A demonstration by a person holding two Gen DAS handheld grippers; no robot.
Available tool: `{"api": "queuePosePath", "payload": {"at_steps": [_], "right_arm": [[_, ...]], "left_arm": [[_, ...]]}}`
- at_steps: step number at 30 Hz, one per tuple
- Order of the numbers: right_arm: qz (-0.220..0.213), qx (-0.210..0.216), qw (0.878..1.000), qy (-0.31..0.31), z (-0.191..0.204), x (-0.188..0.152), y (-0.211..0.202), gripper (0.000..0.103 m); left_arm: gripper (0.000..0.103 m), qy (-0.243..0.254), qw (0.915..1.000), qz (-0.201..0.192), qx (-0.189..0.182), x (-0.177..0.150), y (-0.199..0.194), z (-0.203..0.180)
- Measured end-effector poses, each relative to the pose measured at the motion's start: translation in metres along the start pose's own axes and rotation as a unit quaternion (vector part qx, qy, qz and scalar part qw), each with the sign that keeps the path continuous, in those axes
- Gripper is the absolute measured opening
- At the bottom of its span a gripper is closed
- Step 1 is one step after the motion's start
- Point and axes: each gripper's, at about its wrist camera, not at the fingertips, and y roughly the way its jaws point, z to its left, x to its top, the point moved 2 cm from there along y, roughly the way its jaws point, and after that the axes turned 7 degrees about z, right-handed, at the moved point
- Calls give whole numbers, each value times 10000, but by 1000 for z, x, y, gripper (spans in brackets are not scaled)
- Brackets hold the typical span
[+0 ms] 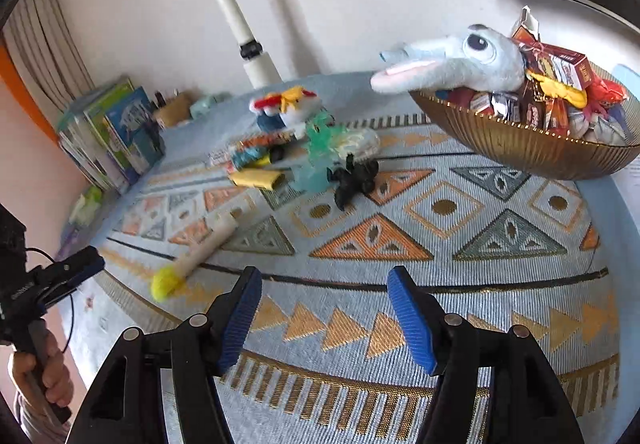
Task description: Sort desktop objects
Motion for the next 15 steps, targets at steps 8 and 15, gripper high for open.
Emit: {"api": "queuePosePath", "payload": {"at_steps": [8, 15], "right_arm": [[86, -97, 9999, -66, 3, 0, 2, 64], [95, -61, 9999, -85, 5, -1, 1, 64]], "left_arm": [[50, 1079, 9927, 531, 12, -3, 47, -48], [50, 1919, 9728, 1013, 808, -7, 98, -74]]}}
